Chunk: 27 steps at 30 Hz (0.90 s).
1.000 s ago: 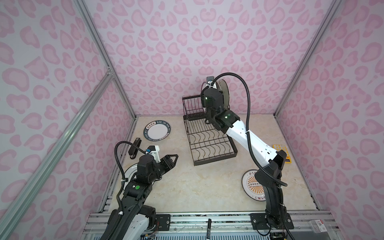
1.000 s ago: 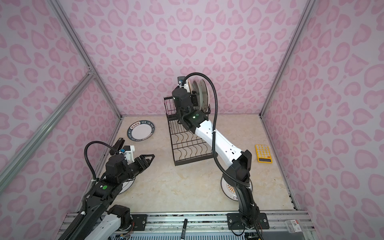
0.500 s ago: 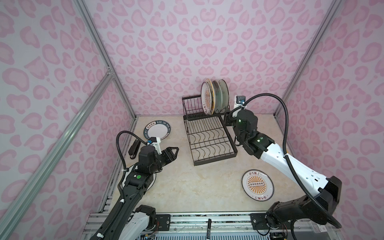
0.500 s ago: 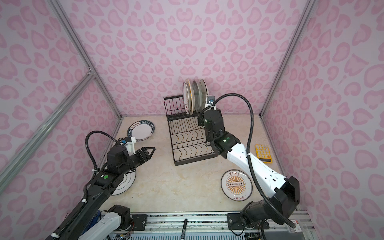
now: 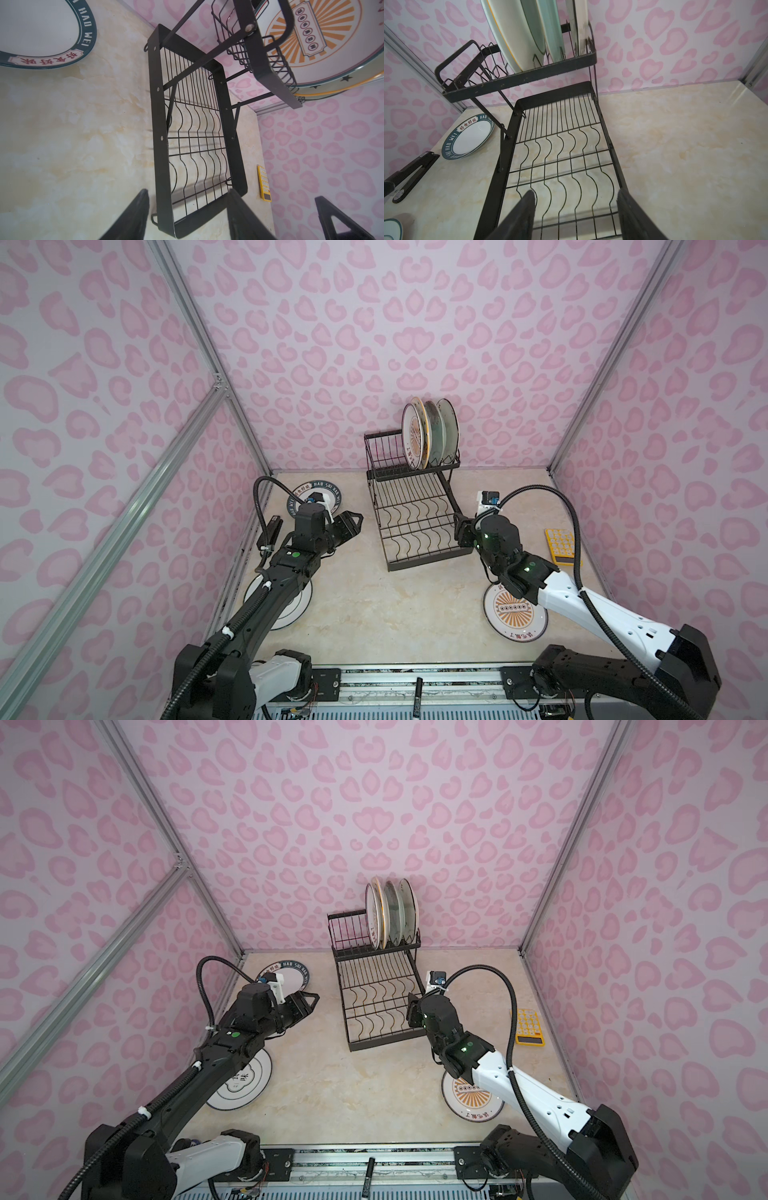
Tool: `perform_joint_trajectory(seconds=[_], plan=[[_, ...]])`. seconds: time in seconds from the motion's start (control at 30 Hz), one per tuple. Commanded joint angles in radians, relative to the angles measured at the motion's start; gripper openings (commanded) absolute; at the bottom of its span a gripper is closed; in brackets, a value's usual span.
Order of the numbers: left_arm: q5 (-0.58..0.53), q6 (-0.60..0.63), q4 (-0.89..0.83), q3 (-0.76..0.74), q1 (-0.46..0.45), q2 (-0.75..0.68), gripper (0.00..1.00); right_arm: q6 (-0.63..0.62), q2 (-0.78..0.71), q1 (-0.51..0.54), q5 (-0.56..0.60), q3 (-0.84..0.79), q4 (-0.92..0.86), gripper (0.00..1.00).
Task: Load the plates into the dish rack
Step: 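Open the right gripper and withdraw it while the left gripper moves toward the green-rimmed plate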
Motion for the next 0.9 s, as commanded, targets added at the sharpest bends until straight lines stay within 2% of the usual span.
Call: perform_joint_trajectory(seconds=[0.0, 0.37, 0.57, 0.87], plan=[[-0.045, -0.003, 0.038, 0.044, 0.008, 0.048, 0.62, 0.053, -0.046, -0.003, -0.005, -0.054, -0.002, 0.62], [-0.07, -0.048, 0.046, 0.08, 0.1, 0.133, 0.62, 0.081, -0.211, -0.045, -0.017, -0.174, -0.067, 0.62], [-0.052, -0.11, 0.089, 0.029, 0.198, 0.171, 0.62, 0.092, -0.236, -0.075, -0.036, -0.193, -0.078, 0.62], [-0.062, -0.093, 0.093, -0.006, 0.321, 0.254, 0.63, 0.115, -0.263, -0.077, -0.05, -0.217, -0.077, 0.62]])
